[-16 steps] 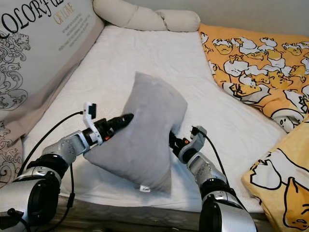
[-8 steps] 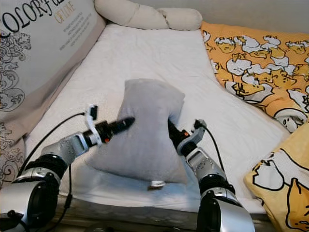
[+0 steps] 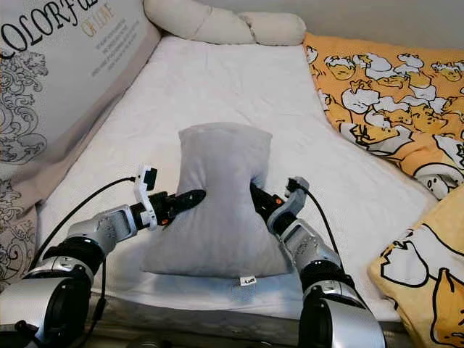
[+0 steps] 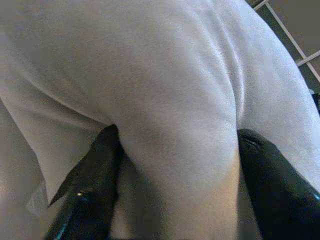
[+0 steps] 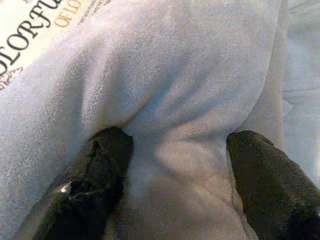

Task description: Clean up the room

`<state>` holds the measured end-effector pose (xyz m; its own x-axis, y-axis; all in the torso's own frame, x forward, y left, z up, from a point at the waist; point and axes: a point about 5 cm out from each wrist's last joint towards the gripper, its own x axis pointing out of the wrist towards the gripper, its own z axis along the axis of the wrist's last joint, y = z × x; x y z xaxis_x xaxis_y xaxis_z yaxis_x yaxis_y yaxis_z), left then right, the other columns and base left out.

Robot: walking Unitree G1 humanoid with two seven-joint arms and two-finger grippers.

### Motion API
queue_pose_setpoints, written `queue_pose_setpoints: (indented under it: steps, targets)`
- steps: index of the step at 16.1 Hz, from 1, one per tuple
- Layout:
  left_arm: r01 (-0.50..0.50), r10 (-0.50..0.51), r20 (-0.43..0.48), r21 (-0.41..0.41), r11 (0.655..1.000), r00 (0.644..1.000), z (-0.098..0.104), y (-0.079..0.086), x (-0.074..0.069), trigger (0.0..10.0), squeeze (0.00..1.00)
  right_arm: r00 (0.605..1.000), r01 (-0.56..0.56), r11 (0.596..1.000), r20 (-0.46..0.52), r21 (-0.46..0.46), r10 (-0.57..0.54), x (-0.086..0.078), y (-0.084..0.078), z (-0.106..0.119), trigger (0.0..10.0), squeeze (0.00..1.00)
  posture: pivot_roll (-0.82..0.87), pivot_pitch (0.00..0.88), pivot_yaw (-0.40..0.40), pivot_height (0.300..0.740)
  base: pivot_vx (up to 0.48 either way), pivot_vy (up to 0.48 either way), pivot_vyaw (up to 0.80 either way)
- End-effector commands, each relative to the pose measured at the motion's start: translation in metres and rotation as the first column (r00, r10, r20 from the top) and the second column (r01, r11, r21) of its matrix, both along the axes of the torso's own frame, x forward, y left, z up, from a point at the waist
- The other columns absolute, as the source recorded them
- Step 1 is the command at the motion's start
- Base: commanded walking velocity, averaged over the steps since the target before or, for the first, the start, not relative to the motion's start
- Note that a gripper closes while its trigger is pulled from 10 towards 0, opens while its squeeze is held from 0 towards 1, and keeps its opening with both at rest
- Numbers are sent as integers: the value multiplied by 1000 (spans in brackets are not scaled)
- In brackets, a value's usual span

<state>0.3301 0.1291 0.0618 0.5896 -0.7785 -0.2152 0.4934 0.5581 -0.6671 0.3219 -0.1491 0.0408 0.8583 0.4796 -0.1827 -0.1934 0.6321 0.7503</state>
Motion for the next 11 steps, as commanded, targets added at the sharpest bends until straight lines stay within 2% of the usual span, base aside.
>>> queue_pose_setpoints:
  steps: [1,5,8,11]
  targets:
    - [-6,6,7,32,999,1000,-2,-4,-1,0,0,999,-36,999,-20,2,36,-4,1,-4,0,0,17,0,-13,740,0,0,0]
    - [-32,25,59,113,993,998,-3,-5,1,0,0,996,-80,996,-28,-26,79,-7,1,-6,0,0,14,0,-15,740,0,0,0]
    - [-35,-1,158,227,973,987,4,-7,4,0,0,996,-90,995,-5,-44,90,-7,3,-5,0,0,25,0,-15,740,0,0,0]
    - [-76,2,261,274,959,965,18,-11,7,0,0,993,-104,991,43,-80,108,-5,10,2,0,0,31,0,-10,740,0,0,0]
